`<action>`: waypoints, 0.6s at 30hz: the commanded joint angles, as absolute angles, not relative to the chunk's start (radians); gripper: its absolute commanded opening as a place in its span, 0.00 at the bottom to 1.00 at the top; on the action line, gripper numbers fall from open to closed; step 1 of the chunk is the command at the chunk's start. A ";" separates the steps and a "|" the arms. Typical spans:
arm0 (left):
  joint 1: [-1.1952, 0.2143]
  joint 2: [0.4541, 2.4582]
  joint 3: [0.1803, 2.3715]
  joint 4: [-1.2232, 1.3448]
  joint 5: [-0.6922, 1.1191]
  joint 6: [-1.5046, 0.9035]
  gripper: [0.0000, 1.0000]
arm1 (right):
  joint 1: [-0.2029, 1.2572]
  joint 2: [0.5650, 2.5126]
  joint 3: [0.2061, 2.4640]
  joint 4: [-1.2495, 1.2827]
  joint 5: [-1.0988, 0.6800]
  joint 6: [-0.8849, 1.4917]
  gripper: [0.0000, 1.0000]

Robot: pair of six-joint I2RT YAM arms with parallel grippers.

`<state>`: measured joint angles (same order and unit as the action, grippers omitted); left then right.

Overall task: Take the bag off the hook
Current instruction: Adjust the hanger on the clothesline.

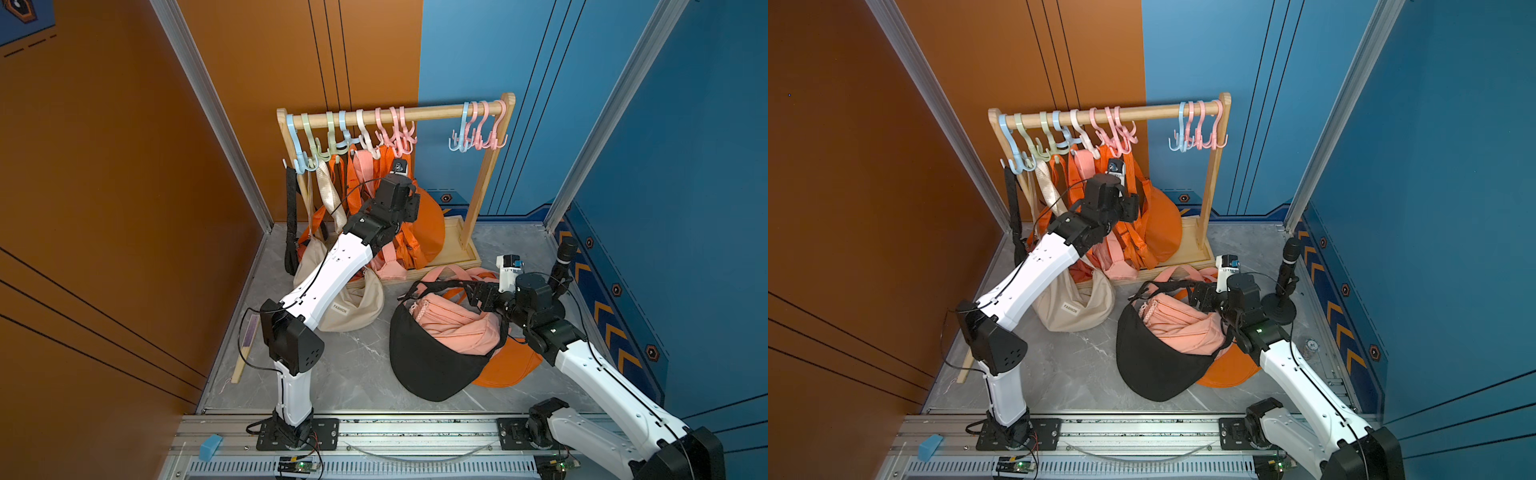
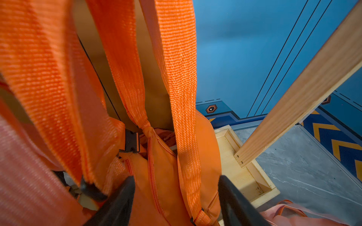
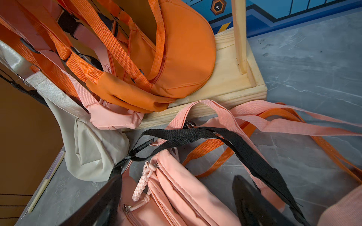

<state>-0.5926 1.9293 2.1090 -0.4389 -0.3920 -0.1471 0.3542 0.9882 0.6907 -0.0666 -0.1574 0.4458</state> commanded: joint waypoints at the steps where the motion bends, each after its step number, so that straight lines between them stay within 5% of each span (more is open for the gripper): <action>1: -0.586 1.997 2.194 -0.475 -0.350 -0.150 0.70 | 0.359 0.991 0.722 -0.044 -0.155 0.446 0.90; 10: -0.577 2.124 2.338 -0.495 -0.324 -0.151 0.65 | 0.359 0.990 0.745 -0.077 -0.139 0.424 0.90; 14: -0.593 2.170 2.396 -0.494 -0.287 -0.151 0.30 | 0.356 0.991 0.760 -0.089 -0.139 0.417 0.90; 18: -0.621 2.221 2.477 -0.494 -0.273 -0.124 0.11 | 0.353 0.985 0.765 -0.096 -0.139 0.416 0.90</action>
<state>-0.6018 2.1975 2.4107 -0.4892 -0.3084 -0.1413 0.3546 0.9924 0.7357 -0.0692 -0.1532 0.4412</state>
